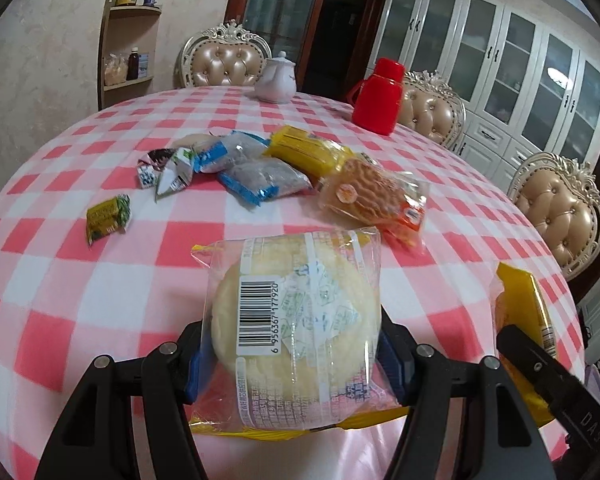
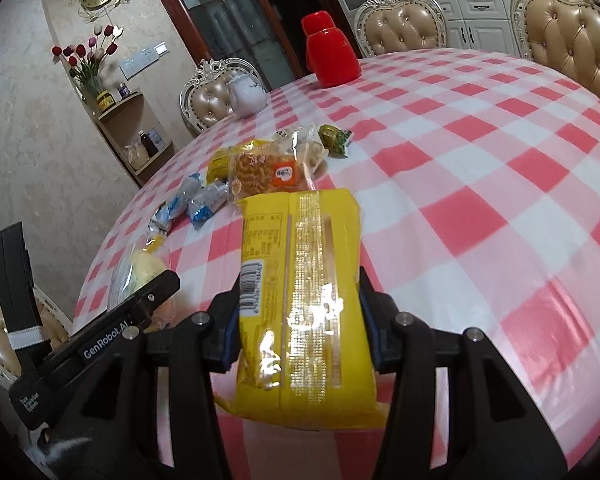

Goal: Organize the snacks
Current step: 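Carry both held snacks over to the white box beside the table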

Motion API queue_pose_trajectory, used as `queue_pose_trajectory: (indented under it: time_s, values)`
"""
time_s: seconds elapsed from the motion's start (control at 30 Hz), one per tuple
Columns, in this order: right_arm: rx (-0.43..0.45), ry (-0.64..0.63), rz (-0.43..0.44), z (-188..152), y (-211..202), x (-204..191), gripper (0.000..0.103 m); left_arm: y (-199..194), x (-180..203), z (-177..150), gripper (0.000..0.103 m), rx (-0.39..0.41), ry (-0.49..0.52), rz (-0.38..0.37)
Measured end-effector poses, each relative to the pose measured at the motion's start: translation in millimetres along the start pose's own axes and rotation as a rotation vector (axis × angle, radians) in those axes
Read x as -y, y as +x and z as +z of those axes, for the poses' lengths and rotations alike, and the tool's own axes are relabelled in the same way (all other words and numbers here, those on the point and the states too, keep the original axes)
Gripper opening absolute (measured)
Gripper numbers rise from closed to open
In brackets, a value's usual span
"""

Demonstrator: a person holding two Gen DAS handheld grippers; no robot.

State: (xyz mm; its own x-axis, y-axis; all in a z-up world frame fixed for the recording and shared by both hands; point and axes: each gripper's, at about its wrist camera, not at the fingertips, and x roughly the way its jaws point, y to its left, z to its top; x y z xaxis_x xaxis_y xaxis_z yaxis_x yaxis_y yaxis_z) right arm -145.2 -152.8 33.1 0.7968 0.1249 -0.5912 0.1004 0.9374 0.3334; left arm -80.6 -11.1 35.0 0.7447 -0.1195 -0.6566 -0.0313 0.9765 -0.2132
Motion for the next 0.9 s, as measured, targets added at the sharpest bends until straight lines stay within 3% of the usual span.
queue_pose_trajectory:
  time_s: [0.17,0.47,0.9]
  values:
    - [-0.004,0.009,-0.026,-6.7,-19.0,11.7,0.052,-6.6,21.4,-13.6,0.067,-0.013,0.052,-0.018]
    - [-0.005,0.026,-0.073,-7.0,-69.9,36.4,0.052,-24.0,67.3,-36.1,0.067,-0.047,0.136,-0.122]
    - [0.001,0.115,-0.199,-21.0,-146.8,117.7,0.052,-48.3,156.8,-69.0,0.067,-0.058,0.363,-0.277]
